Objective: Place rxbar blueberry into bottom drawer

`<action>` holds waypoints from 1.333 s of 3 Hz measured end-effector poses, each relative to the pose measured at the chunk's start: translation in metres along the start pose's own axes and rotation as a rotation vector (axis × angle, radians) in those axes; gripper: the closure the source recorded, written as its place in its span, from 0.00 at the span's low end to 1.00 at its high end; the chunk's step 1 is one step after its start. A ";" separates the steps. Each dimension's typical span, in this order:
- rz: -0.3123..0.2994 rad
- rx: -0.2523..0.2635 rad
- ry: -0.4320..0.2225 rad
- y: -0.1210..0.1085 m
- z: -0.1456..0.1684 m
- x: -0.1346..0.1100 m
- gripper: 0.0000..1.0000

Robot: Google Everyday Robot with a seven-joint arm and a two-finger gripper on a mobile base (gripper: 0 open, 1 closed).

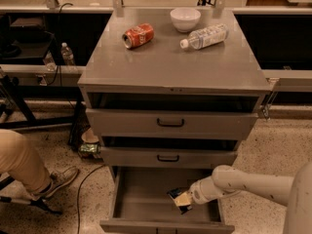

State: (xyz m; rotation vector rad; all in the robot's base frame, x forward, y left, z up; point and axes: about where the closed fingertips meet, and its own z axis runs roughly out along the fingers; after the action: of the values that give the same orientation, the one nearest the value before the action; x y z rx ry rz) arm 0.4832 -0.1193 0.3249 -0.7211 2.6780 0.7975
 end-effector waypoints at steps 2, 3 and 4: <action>0.003 -0.067 -0.098 -0.034 0.077 -0.011 1.00; 0.009 -0.128 -0.132 -0.044 0.115 -0.018 0.98; 0.005 -0.188 -0.141 -0.047 0.136 -0.022 0.76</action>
Offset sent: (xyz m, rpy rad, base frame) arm 0.0528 0.0234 -0.0969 0.1523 -0.0852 -0.0392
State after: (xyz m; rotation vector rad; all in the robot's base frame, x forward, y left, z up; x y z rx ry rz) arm 0.5398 -0.0675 0.2014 -0.6721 2.5041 1.0702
